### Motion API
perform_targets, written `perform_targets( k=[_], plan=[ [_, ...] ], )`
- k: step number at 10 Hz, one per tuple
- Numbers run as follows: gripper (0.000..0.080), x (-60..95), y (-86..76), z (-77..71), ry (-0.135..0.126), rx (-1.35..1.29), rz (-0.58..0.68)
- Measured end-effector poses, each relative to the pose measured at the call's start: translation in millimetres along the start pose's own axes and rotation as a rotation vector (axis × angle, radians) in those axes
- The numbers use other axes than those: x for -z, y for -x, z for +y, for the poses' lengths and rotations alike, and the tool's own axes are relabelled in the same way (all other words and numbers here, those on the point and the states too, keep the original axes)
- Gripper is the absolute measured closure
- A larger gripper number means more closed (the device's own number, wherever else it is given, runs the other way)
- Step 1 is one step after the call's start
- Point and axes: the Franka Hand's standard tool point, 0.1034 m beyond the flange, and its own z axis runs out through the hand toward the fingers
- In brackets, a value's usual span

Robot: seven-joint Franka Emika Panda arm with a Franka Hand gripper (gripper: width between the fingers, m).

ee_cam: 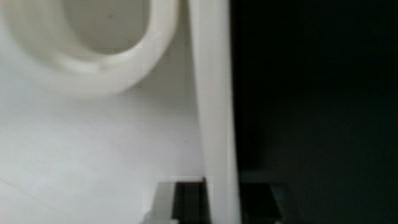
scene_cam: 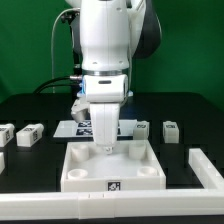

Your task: Assemble one leg

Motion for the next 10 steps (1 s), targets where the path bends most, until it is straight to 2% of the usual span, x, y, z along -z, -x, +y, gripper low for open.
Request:
perform_targets(
  k=[8, 10],
  plan=[
    [0.0742, -0.1, -2.0, 0.5, -0.001, -0.003, 0.001],
    [0.0742, -0.5, -25.8, 7.5, 0.000, 0.024, 0.011]
  ],
)
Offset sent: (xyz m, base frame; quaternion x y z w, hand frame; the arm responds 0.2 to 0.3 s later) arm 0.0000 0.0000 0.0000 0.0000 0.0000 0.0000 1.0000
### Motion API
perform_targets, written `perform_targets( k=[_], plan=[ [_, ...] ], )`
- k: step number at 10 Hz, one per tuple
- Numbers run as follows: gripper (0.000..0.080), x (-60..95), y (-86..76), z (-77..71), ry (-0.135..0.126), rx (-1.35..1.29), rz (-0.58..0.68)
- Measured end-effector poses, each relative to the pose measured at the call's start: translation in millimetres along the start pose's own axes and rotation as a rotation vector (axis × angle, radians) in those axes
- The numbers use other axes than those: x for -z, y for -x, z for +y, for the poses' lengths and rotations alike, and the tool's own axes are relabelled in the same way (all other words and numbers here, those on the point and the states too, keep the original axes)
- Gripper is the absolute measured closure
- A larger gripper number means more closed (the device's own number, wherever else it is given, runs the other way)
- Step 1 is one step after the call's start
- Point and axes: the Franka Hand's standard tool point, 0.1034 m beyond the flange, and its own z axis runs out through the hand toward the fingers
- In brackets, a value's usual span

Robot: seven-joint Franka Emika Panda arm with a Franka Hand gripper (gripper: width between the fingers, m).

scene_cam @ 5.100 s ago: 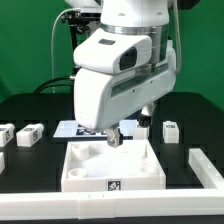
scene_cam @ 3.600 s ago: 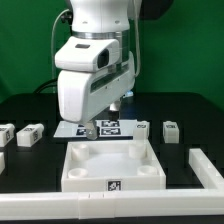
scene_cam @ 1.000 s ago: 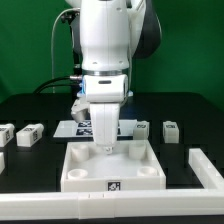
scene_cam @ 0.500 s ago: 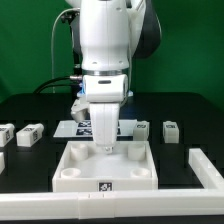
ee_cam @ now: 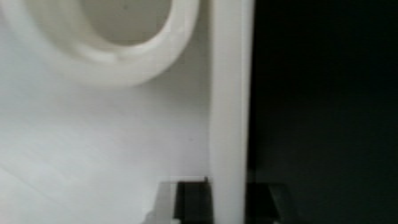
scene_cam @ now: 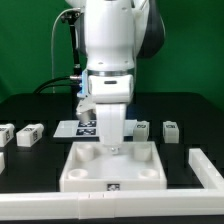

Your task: Assemble one leg

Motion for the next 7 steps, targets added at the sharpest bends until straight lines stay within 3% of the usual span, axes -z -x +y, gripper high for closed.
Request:
perform_targets(
  k=[4, 7],
  plan=[
    [0.0742, -1.0, -40.6, 12.6, 0.001, 0.006, 0.016],
    [0.0742, -1.4, -46.9, 13.6, 0.005, -0.027, 0.019]
  ],
)
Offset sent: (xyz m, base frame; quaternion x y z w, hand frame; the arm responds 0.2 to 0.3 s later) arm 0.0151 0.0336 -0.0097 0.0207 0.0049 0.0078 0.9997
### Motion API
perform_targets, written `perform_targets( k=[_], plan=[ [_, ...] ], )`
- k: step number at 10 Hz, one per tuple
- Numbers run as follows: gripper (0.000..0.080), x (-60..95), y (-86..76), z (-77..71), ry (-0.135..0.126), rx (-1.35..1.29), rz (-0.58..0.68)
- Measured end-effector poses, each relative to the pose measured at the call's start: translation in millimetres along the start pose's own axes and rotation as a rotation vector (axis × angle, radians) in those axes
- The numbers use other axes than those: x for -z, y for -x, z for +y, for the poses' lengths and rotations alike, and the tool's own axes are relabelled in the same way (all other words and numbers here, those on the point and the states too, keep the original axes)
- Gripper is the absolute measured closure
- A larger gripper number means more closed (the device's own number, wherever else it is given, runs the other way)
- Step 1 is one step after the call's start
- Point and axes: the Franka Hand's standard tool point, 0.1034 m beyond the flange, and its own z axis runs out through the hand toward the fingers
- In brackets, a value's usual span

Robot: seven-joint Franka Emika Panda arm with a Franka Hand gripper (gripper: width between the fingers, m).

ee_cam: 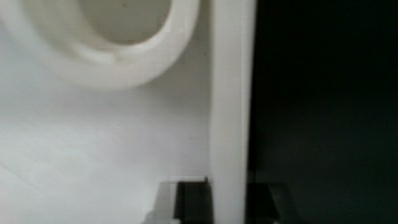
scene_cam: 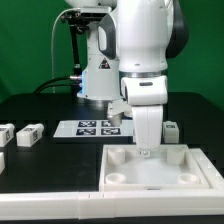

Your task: Assemble one leg

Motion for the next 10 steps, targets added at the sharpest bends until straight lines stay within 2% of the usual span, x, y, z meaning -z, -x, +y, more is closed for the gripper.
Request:
perform_targets(
  k=[1, 2, 3, 4, 5, 6, 10],
  plan=[
    [0.0653, -0.1, 0.5, -0.1, 0.000, -0.001, 0.000],
    [0.0468, -0.2, 0.6, -0.2, -0.001, -0.001, 0.000],
    [0.0332, -0.3, 0.7, -0.3, -0.001, -0.001, 0.000],
    [0.0332, -0.4, 0.7, -0.4, -0.001, -0.001, 0.000],
    [0.0193, -0.4, 0.8, -0.4, -0.001, -0.002, 0.000],
    [0.0162, -0.5, 0.8, -0.5, -0.001, -0.002, 0.000],
    [0.0151, -0.6, 0.9, -0.6, -0.002, -0.002, 0.000]
  ],
)
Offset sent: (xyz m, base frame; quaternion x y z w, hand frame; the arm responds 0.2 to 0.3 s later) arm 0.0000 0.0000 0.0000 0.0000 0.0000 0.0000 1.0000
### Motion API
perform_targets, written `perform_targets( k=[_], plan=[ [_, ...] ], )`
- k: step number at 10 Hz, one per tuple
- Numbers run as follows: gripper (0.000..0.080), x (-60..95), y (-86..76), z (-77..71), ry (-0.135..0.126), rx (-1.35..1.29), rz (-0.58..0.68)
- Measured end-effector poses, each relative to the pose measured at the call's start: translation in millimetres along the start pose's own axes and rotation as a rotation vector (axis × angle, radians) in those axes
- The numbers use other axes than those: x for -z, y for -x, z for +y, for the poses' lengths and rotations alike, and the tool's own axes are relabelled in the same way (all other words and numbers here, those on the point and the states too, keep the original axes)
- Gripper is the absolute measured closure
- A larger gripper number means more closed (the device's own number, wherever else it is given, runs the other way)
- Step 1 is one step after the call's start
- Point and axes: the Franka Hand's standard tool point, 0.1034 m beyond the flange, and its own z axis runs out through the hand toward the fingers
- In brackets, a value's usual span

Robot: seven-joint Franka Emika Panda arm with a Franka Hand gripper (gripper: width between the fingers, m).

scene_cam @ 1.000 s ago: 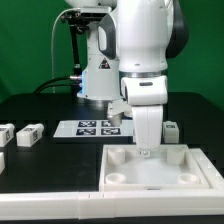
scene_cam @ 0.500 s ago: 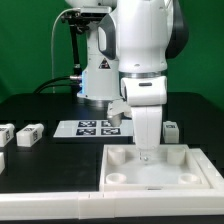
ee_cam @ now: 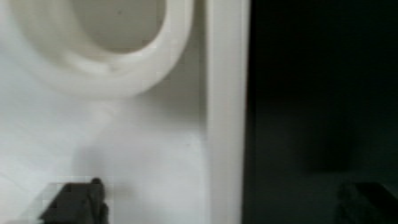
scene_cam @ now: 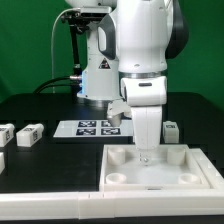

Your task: Assemble one leg

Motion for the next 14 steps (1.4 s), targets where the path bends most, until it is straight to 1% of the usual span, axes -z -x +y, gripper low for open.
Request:
perform_targets(
  k=[2, 3, 4, 5, 6, 7, 8, 9, 10, 14],
  plan=[
    [0.0151, 0.8, 0.9, -0.5, 0.000, -0.008, 0.000],
    [0.0151, 8.2, 4.3, -4.5, 0.008, -0.054, -0.002],
    [0.0151, 17.0, 1.3, -11.2, 0.011, -0.122, -0.007],
    [0.0151, 28.2, -6.3, -15.3, 0.021, -0.176, -0.011],
    [0.0151, 42.3, -15.0, -19.8, 0.041, -0.240, -0.012],
    [0.0151, 49.6, -21.5, -24.7, 0.047, -0.310, -0.012],
    [0.0151, 51.7, -26.7, -27.5, 0.040, -0.383, -0.018],
    [0.0151, 49.7, -24.4, -27.3, 0.038, -0.356, -0.018],
    [0.0151, 49.4, -23.9, -27.4, 0.037, -0.390, -0.016],
    [0.0151, 49.2, -27.1, -28.1, 0.030, -0.765, 0.002]
  ],
)
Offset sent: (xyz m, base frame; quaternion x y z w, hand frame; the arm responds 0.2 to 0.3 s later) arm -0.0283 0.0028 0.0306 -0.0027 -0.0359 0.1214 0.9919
